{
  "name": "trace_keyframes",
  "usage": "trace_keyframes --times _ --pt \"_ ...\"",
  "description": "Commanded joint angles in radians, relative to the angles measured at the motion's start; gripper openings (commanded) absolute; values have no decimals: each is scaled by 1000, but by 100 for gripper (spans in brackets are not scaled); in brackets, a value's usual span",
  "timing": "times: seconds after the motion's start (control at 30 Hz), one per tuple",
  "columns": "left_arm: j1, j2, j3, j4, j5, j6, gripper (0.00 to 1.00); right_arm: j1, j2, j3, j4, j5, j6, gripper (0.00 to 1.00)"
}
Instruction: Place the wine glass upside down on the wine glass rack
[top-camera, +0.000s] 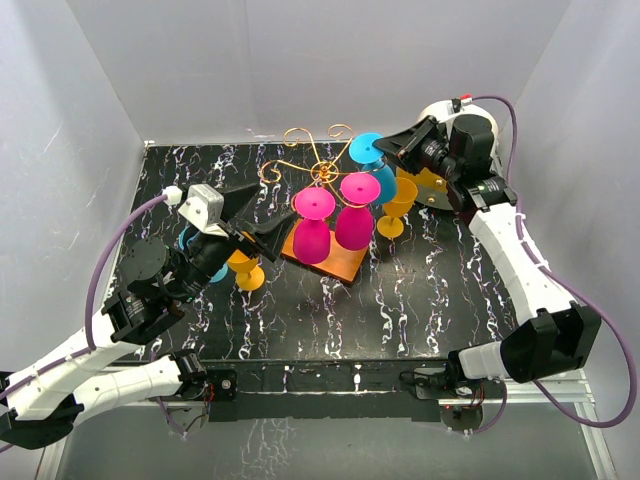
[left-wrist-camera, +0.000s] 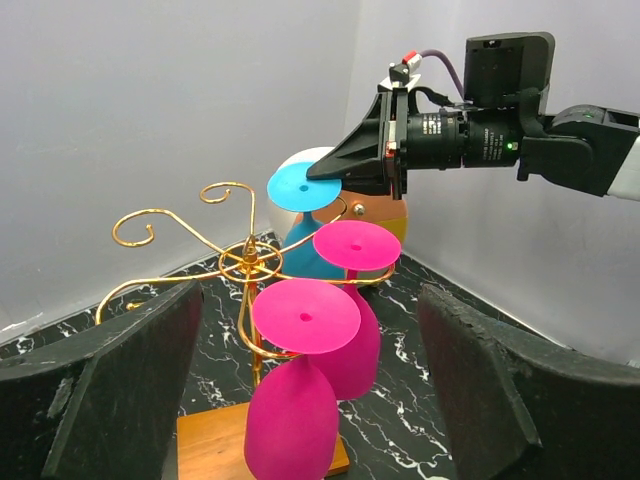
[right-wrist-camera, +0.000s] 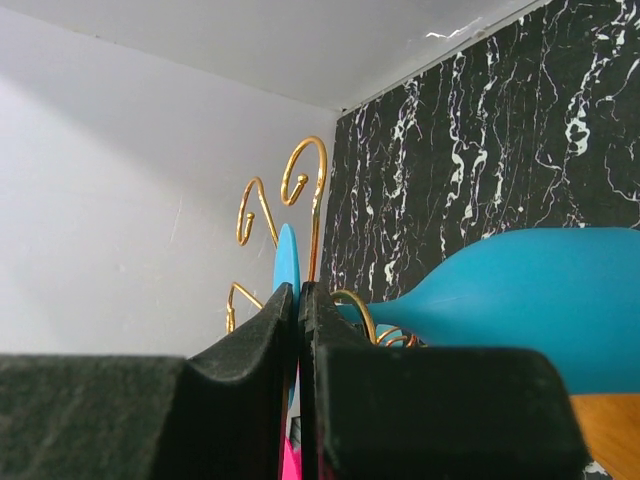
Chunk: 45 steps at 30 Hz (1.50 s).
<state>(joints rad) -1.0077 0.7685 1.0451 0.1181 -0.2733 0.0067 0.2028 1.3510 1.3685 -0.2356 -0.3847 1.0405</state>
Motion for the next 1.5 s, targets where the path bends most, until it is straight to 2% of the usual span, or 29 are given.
trace_keyframes --times 0.0,0.4,0.77,0.87,0.93,1.03,1.13,1.3,1.47 --pt "0 -15 1 11 -7 -4 87 6 18 86 72 -36 -54 5" --pt "0 -16 10 7 -5 6 87 6 102 176 -1 -78 -129 21" --pt "0 -21 9 8 -8 4 87 6 136 210 -18 -54 -158 26" --pt "0 -21 10 5 -8 4 87 6 145 222 -22 -52 -167 33" --pt "0 -20 12 5 -8 4 87 6 148 232 -30 -44 -177 42" --pt "0 -17 19 -2 -9 4 87 6 148 262 -62 -8 -199 56" --pt "0 -18 21 -6 -13 -2 87 2 146 308 -105 36 -238 61" --pt "0 -18 18 -10 -18 -10 87 -10 96 315 -161 149 -263 62" --pt "-1 -21 12 -14 -40 -8 89 -10 -27 218 -251 353 -336 60"
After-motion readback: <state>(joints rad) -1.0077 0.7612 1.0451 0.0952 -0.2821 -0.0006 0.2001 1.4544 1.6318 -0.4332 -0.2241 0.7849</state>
